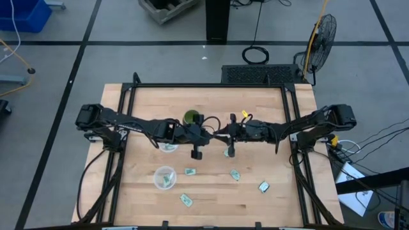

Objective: Pick and place Stevia / Truvia into bins
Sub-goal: Put the green stevia packet into the top transparent container

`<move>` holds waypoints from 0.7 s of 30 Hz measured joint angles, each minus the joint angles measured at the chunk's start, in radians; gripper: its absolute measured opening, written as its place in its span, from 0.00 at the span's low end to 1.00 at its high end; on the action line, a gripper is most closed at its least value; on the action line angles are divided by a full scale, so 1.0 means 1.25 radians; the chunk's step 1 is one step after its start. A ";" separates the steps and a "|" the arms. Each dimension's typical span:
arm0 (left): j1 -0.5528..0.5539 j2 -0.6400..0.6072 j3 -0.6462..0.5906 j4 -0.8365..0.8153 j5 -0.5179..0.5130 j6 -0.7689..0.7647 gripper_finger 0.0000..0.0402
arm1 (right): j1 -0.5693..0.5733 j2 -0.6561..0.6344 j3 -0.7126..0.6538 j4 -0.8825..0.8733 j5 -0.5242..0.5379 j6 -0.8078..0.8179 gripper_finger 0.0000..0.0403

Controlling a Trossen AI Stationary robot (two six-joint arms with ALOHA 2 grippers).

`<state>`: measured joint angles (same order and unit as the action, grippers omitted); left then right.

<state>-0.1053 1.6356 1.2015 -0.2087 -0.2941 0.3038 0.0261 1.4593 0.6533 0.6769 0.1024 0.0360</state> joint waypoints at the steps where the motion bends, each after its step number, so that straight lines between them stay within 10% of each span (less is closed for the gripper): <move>1: 0.000 0.000 0.000 0.000 0.000 0.000 0.03 | 0.000 0.000 0.000 0.000 0.001 0.000 0.23; 10: -0.004 0.000 0.002 -0.033 -0.045 -0.016 0.04 | 0.008 0.000 0.000 0.000 0.018 0.001 0.43; 21: -0.028 -0.056 -0.001 -0.326 -0.172 -0.185 0.05 | 0.070 -0.001 0.000 -0.032 -0.008 0.003 0.44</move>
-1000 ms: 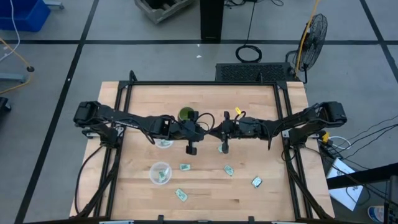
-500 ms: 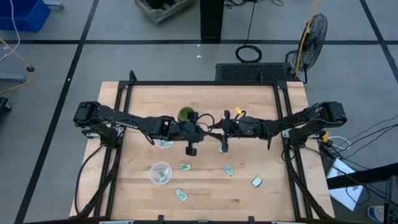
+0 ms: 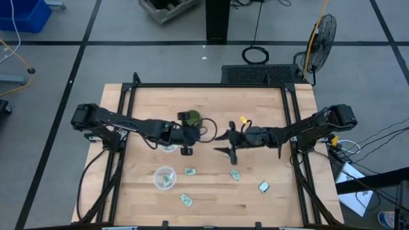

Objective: Pick and place Stevia / Truvia into bins
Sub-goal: Put the green stevia packet into the top transparent container

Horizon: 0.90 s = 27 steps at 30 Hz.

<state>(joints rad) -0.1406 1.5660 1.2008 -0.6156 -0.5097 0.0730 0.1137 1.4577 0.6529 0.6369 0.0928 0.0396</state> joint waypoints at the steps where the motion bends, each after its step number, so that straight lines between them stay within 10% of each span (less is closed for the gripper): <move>1: -0.006 -0.013 0.001 -0.045 -0.001 -0.036 0.04 | 0.004 0.000 0.000 -0.005 0.002 0.000 0.44; 11: -0.067 -0.068 -0.009 -0.428 0.077 -0.440 0.08 | 0.006 0.000 0.000 -0.011 0.008 0.000 0.44; 27: -0.046 -0.062 -0.235 -0.214 0.166 -0.512 0.14 | 0.005 0.001 0.000 -0.011 0.008 0.000 0.43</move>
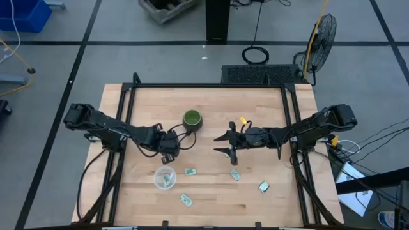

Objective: Pick and place Stevia / Truvia into bins
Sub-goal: Put the green stevia packet into the top transparent container, then put the green stevia packet into the bottom transparent container

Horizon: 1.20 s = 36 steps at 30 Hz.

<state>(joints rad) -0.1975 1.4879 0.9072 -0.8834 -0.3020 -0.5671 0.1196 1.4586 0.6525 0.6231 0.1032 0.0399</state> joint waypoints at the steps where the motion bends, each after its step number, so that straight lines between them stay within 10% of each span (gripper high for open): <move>1: 0.001 0.000 -0.004 0.004 -0.001 0.000 0.15 | 0.000 0.000 0.000 0.000 0.000 0.000 0.44; 36: 0.001 -0.001 0.204 0.020 -0.055 0.153 0.22 | 0.016 0.000 -0.093 -0.412 0.096 0.293 0.44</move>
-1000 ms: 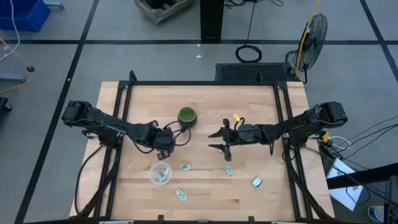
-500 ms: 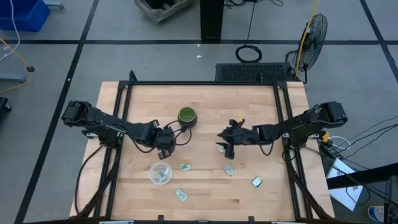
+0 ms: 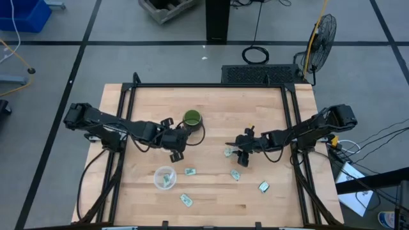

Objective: Pick and place Stevia / Truvia into bins
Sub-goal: Put the green stevia packet into the bottom transparent container

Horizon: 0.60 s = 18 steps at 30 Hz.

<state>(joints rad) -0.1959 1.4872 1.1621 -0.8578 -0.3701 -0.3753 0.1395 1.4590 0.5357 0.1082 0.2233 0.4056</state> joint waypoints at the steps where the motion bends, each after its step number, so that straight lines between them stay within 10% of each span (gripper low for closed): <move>1: 0.000 0.000 0.001 0.002 0.000 0.008 0.22 | 0.000 0.000 -0.011 0.010 0.015 0.014 0.44; 18: 0.000 0.000 0.001 0.002 -0.005 0.012 0.22 | -0.002 0.000 -0.088 0.247 0.028 0.108 0.44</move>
<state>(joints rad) -0.1959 1.4872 1.1633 -0.8555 -0.3763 -0.3607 0.1375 1.4590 0.4262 0.4166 0.2588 0.5408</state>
